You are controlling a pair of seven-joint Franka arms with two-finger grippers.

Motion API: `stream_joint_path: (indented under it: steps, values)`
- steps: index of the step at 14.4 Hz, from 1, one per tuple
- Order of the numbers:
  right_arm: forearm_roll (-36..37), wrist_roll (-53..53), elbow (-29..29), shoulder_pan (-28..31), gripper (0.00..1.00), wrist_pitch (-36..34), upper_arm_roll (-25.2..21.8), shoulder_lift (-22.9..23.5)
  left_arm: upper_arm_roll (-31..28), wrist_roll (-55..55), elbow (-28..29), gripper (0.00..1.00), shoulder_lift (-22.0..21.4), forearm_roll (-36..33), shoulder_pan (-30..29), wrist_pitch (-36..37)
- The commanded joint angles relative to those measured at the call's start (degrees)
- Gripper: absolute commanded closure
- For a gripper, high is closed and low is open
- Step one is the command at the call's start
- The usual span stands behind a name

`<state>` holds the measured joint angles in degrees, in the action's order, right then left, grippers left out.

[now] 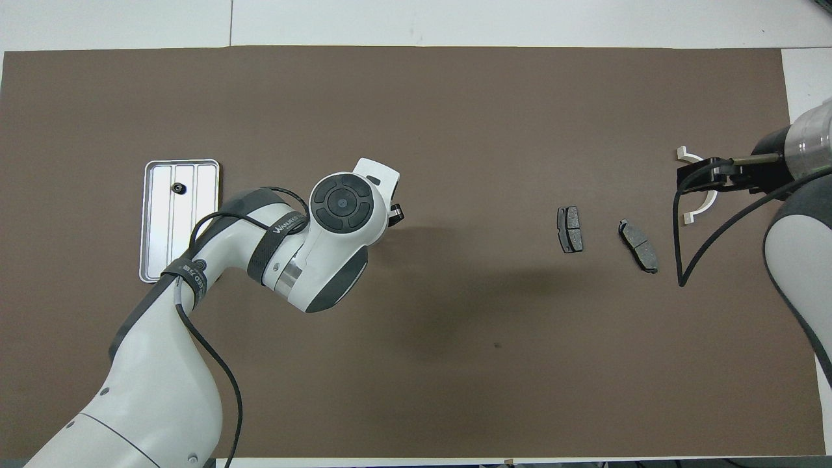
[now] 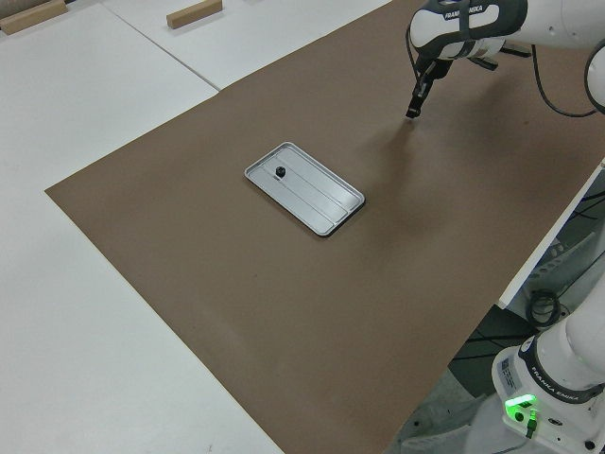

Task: Place bearing gear from tray to pile
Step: 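Lift the bearing with the left gripper while the right gripper moves inward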

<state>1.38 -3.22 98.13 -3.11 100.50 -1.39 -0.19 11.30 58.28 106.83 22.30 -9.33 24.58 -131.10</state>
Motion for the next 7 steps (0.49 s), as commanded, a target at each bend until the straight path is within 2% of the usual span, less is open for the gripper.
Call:
stream_joint_path:
  steps: [1, 7]
  values:
    - [-0.9, -0.4, 2.6, 0.7, 0.0, 2.8, 0.2, -1.0, -1.1, 2.4, 2.7, 1.0, -0.4, -2.2, 1.3, -3.5]
    - [-0.9, -4.4, 5.0, 1.2, 0.0, 4.4, 0.3, -0.7, -1.1, 2.4, 3.9, 1.0, -0.4, -2.3, 1.3, -5.0]
